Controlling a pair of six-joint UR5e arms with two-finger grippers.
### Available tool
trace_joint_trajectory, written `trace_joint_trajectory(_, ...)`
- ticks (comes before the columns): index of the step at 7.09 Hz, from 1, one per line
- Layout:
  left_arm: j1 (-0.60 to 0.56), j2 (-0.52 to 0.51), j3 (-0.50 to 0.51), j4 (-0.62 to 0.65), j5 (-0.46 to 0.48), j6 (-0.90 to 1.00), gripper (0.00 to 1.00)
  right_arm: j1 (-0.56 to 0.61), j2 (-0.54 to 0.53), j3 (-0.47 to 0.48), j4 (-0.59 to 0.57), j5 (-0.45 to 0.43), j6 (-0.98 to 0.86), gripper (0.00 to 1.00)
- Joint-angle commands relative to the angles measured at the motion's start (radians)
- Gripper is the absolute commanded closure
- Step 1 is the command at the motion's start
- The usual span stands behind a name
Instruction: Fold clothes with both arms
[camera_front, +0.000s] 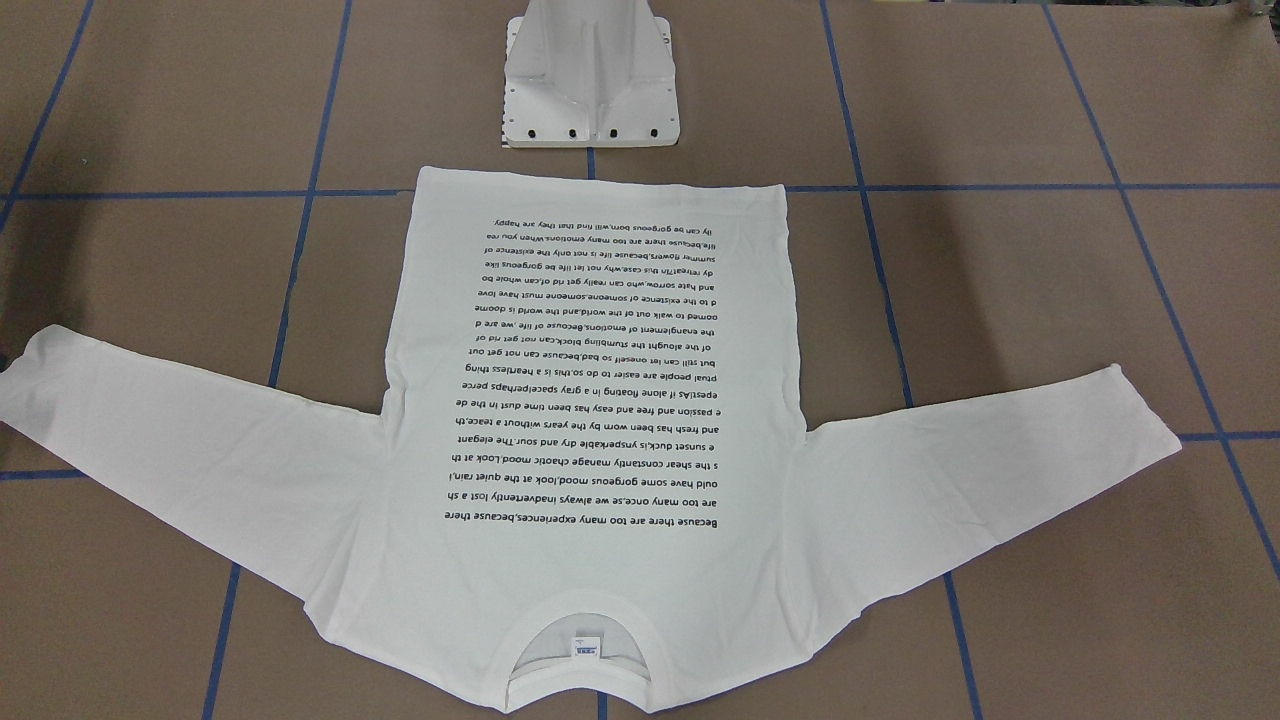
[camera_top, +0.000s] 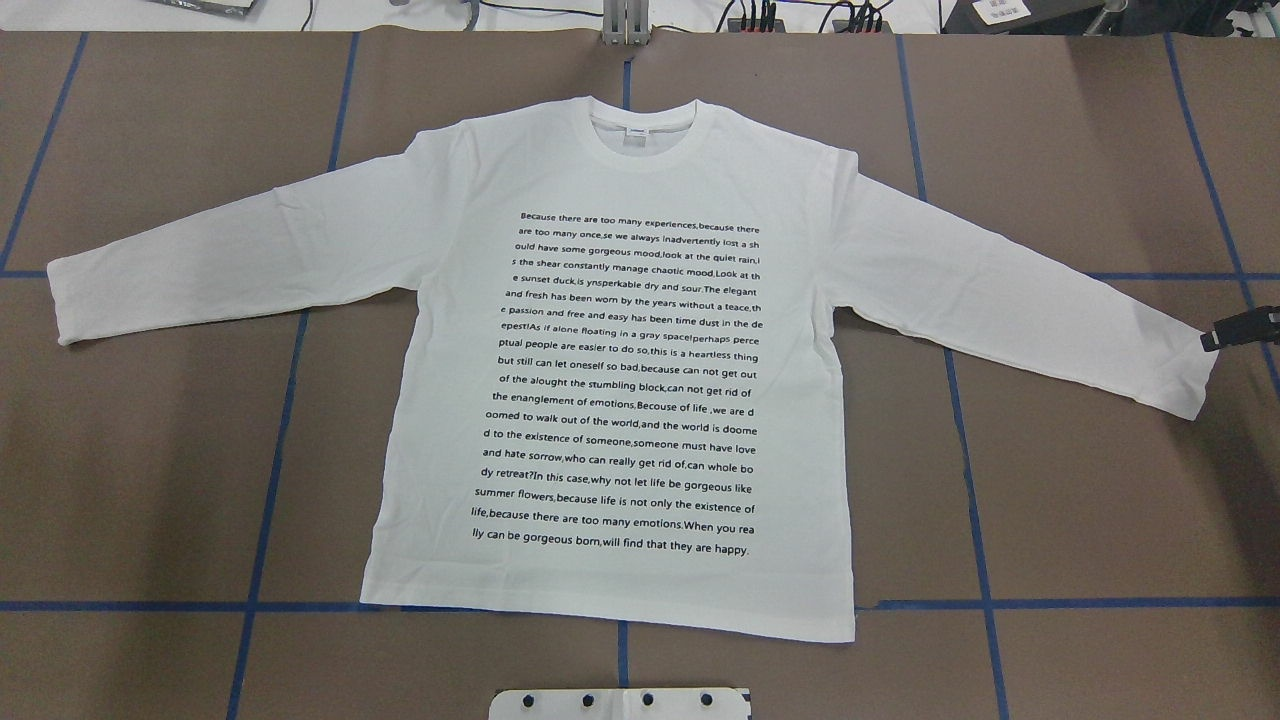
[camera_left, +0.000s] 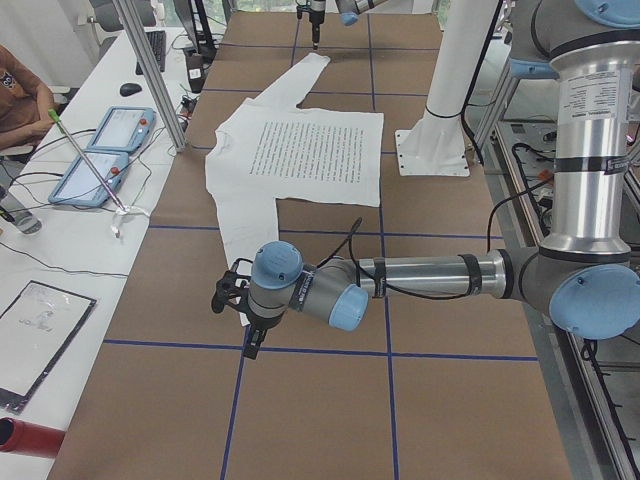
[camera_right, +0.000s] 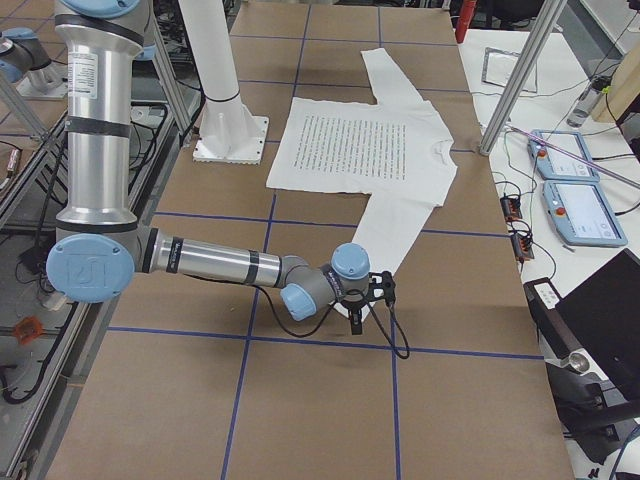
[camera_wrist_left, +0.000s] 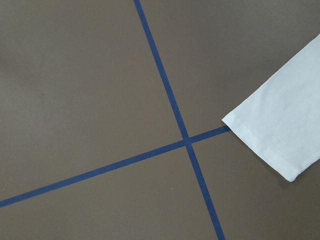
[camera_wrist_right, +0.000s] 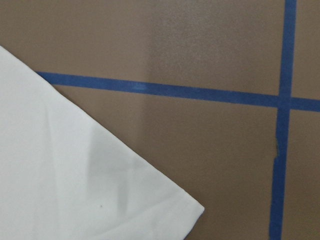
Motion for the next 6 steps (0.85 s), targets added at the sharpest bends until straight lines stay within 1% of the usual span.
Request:
trace_joint_trajectory(1, -0.001, 0.014, 0.016, -0.048, -0.001, 0.002, 0.01, -0.021, 0.034, -0.041, -0.003, 0.004, 0.003, 0.00)
trace_joint_trajectory(5, -0.001, 0.014, 0.017, -0.049, -0.004, 0.006, 0.01, -0.055, 0.033, -0.068, -0.008, 0.002, 0.006, 0.00)
trace_joint_trajectory(6, -0.001, 0.014, 0.016, -0.049, -0.004, 0.005, 0.01, -0.062, 0.033, -0.069, -0.020, 0.002, 0.009, 0.06)
